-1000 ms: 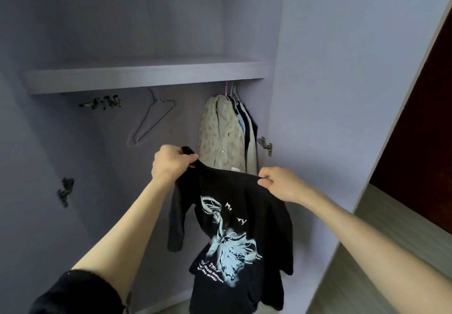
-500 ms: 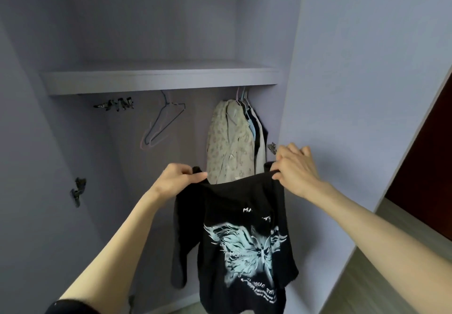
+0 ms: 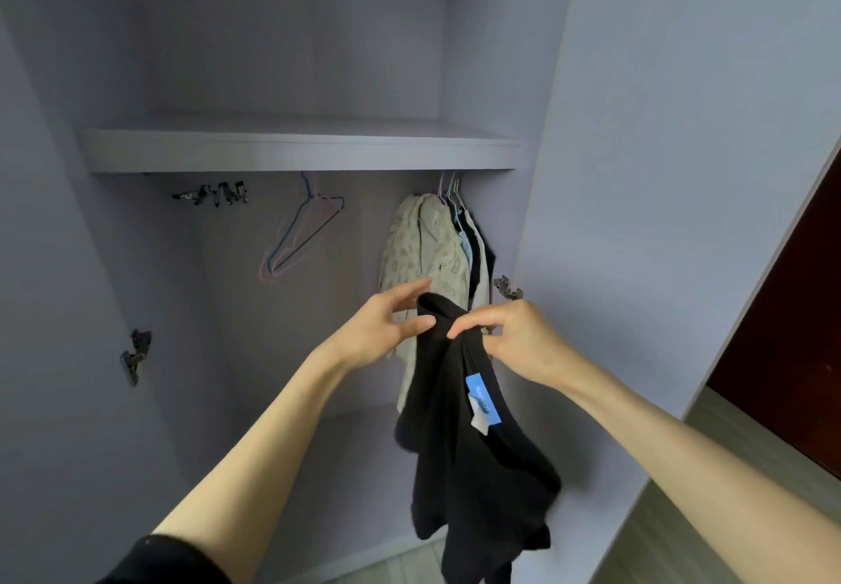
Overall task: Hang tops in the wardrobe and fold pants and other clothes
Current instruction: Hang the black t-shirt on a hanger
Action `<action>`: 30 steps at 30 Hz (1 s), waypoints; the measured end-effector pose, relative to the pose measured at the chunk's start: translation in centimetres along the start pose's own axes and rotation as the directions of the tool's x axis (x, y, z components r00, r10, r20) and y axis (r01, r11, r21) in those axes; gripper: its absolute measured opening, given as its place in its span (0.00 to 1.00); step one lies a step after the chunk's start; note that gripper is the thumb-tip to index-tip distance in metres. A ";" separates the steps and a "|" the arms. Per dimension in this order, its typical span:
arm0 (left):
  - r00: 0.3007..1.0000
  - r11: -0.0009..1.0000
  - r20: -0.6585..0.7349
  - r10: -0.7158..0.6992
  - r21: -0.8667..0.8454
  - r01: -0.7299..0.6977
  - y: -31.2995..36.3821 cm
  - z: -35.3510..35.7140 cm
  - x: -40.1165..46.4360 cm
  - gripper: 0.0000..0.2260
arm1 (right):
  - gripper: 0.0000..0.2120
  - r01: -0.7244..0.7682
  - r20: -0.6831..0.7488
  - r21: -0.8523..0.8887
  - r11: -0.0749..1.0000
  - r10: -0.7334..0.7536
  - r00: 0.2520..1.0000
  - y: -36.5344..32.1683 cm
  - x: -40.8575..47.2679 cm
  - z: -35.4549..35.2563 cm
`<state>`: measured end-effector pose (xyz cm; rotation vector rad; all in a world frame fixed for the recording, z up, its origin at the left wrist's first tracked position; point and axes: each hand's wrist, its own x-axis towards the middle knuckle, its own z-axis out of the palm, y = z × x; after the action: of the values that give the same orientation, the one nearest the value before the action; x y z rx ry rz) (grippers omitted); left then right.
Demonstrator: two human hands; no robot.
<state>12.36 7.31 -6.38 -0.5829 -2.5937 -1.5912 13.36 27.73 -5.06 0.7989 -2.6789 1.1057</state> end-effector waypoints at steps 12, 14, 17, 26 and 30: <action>0.990 0.992 -0.112 0.088 0.102 -0.076 2.7 0.8 -0.2 0.04 | 0.08 -0.140 0.024 0.312 0.940 0.139 0.990 1.2 -2.0 0.9; 0.989 0.994 -0.101 0.108 0.015 -0.107 2.9 0.3 -0.6 0.07 | 0.02 -0.174 0.018 0.395 0.902 0.182 0.983 1.8 -1.8 1.6; 0.990 0.993 -0.108 0.096 -0.058 -0.103 3.0 -1.2 -1.3 0.09 | 0.08 -0.220 0.152 0.341 0.914 0.178 0.972 2.5 -1.8 3.1; 0.960 0.978 -0.240 -0.145 -0.182 0.102 1.5 -5.2 -3.9 0.07 | 0.13 -0.252 0.095 -0.099 0.963 0.262 0.961 3.9 -0.1 5.8; 0.915 0.970 -0.370 -0.159 0.113 0.215 -1.4 -5.7 -5.0 0.07 | 0.09 -0.210 -0.025 -0.111 0.971 0.209 0.978 3.2 2.3 3.6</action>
<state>15.62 0.32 -6.04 -0.0236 -2.5143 -1.3702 10.00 26.17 -8.87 0.4976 -2.8364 0.9836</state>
